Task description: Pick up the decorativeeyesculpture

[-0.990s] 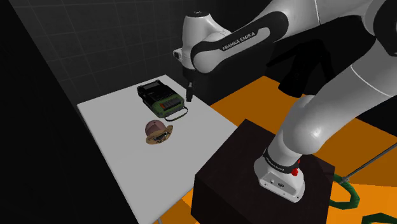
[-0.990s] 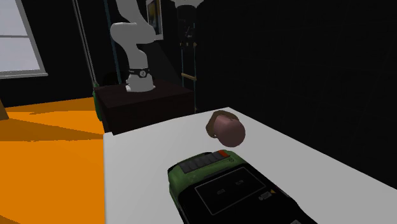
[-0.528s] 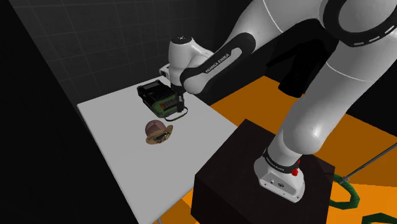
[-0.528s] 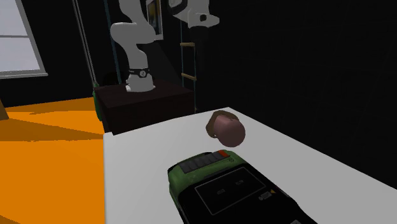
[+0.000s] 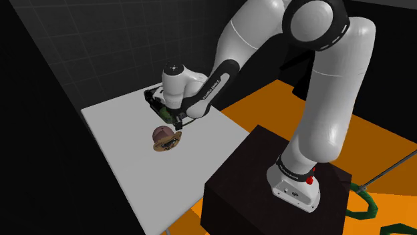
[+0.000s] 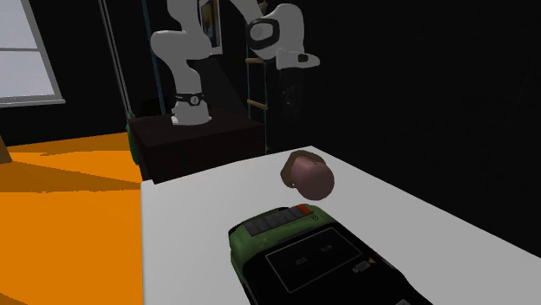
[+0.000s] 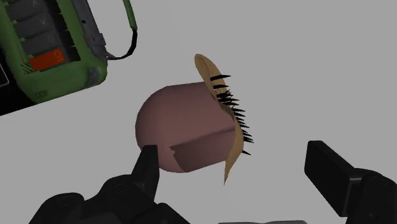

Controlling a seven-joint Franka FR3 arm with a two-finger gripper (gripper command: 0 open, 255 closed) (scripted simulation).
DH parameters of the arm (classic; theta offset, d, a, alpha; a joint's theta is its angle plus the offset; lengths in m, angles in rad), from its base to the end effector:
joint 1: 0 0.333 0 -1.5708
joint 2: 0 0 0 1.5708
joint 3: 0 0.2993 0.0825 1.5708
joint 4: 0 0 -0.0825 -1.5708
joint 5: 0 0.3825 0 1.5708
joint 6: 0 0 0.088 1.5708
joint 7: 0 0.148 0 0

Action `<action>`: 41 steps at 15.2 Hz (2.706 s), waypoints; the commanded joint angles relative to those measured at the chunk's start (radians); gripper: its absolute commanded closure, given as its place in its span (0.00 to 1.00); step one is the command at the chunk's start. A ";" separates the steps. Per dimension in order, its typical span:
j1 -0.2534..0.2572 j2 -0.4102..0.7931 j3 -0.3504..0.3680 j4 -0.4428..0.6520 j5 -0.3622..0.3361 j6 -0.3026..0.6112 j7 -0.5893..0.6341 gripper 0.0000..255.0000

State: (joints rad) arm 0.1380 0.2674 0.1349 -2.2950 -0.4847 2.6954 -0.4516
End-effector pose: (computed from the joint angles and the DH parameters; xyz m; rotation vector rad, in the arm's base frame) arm 0.5201 0.1557 0.1905 2.4592 1.5791 0.1761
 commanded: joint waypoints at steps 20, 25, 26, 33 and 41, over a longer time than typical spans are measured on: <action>0.125 0.314 -0.116 0.167 -0.245 0.154 0.094 1.00; 0.120 0.302 -0.108 0.163 -0.237 0.145 0.086 1.00; 0.114 0.289 -0.100 0.158 -0.230 0.136 0.078 1.00; 0.075 0.199 -0.049 0.128 -0.173 0.076 0.015 1.00; 0.046 0.125 -0.008 0.110 -0.115 0.021 -0.043 1.00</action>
